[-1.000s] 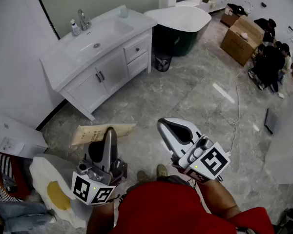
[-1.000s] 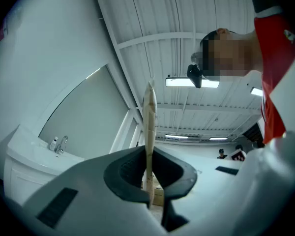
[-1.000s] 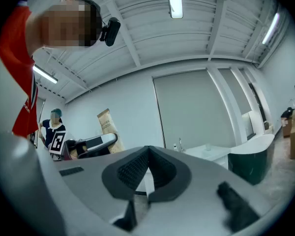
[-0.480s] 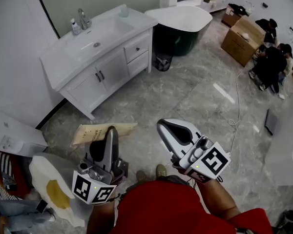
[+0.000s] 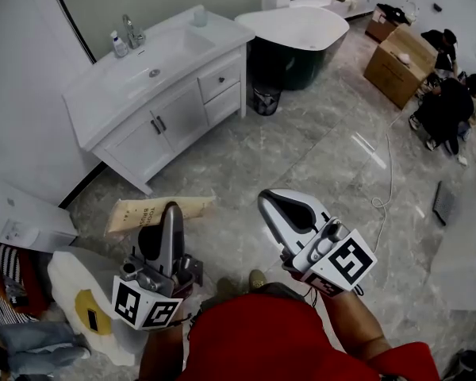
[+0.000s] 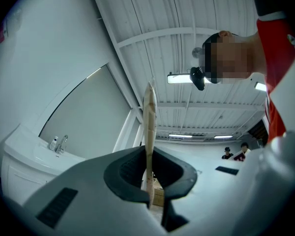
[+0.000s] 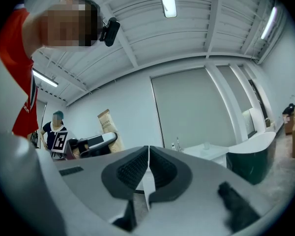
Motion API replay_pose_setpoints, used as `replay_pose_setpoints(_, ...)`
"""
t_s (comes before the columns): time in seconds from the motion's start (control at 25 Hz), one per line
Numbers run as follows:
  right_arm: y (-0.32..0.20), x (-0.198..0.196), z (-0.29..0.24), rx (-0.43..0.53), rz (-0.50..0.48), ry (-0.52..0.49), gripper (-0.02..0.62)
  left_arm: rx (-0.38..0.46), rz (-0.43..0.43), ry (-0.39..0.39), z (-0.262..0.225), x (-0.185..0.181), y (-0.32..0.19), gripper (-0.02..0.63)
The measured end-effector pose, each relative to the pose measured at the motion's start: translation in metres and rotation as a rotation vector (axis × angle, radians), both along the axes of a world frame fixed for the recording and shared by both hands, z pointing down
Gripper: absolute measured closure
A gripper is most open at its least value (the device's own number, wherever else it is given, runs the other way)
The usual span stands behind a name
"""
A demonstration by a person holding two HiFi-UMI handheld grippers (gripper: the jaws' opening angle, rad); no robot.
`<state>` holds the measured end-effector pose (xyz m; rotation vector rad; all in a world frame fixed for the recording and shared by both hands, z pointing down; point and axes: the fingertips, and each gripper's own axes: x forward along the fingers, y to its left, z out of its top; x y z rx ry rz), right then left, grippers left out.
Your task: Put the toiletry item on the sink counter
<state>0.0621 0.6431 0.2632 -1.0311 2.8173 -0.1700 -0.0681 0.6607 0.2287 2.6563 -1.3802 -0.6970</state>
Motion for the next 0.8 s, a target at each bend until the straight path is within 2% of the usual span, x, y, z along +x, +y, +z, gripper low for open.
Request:
replay_pose_setpoints(0.24, -0.019, 0.031, 0.008, 0.003, -0.038, 0.022, 0.566, 0.008, -0.026, -0.023, -0.002, 0.029, -0.015, 0.571)
replay_pose_setpoints(0.44, -0.037, 0.040, 0.009, 0.014, -0.060, 0.028, 0.566, 0.006, -0.039, -0.034, -0.004, 0.041, -0.031, 0.571)
replay_pose_setpoints(0.8, -0.098, 0.026, 0.016, 0.016, -0.054, 0.035, 0.566, 0.003, -0.042, -0.033, 0.009, 0.027, -0.091, 0.571)
